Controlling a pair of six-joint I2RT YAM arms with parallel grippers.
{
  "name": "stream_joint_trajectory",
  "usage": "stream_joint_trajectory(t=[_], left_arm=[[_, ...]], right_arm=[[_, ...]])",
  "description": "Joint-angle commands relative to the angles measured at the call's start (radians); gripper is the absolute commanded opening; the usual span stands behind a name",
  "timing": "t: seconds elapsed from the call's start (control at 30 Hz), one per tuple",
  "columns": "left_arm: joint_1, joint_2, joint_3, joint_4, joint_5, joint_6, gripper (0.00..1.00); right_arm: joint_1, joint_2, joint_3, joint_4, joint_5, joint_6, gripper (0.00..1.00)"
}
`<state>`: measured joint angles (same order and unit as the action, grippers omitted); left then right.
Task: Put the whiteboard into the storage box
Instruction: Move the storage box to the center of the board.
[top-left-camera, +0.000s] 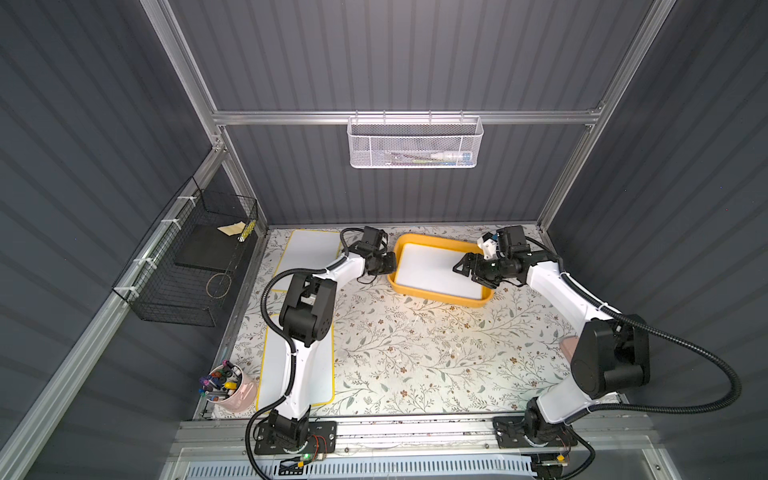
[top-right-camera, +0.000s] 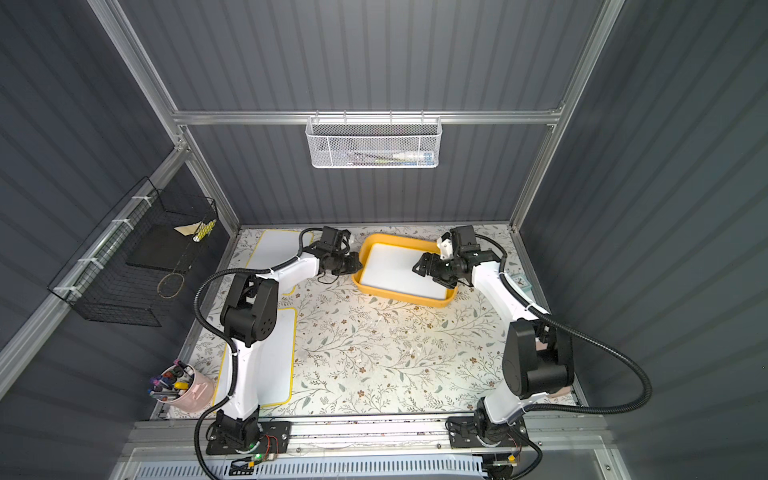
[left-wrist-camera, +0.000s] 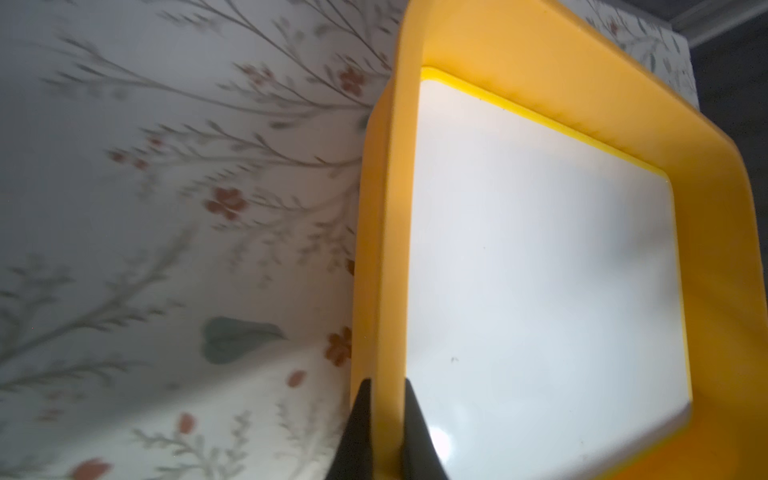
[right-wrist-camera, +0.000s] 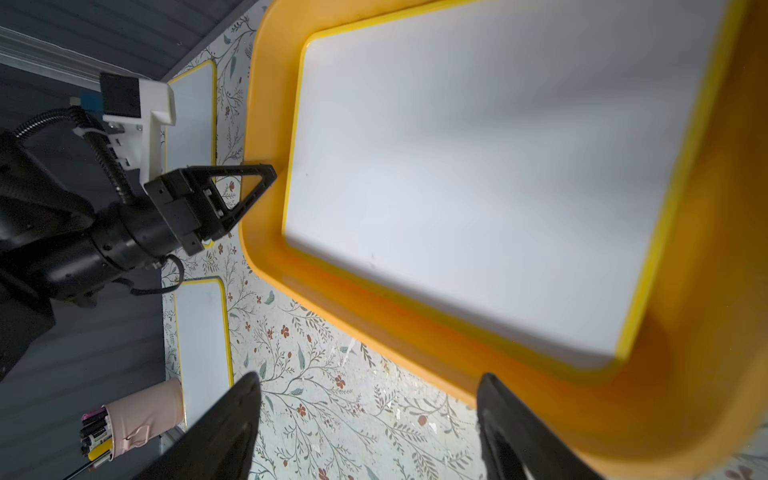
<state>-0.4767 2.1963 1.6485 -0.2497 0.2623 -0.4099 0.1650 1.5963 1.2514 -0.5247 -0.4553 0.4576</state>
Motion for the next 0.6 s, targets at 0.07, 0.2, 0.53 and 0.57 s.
stream_joint_trajectory(t=[0.07, 0.2, 0.53, 0.57], left_arm=[[-0.144, 0.044, -0.060, -0.027, 0.123, -0.080, 0.09], [-0.152, 0.014, -0.075, -0.016, 0.076, -0.097, 0.51], [-0.106, -0.237, -0.125, -0.188, -0.158, -0.008, 0.72], [-0.092, -0.277, -0.162, -0.197, -0.187, -0.007, 0.72]], right_arm=[[-0.012, -0.033, -0.028, 0.003, -0.001, -0.025, 0.82], [-0.012, -0.041, -0.037, 0.002, -0.018, -0.034, 0.82], [0.005, -0.060, -0.100, 0.056, -0.075, -0.042, 0.82], [0.013, -0.062, -0.103, 0.060, -0.078, -0.043, 0.82]])
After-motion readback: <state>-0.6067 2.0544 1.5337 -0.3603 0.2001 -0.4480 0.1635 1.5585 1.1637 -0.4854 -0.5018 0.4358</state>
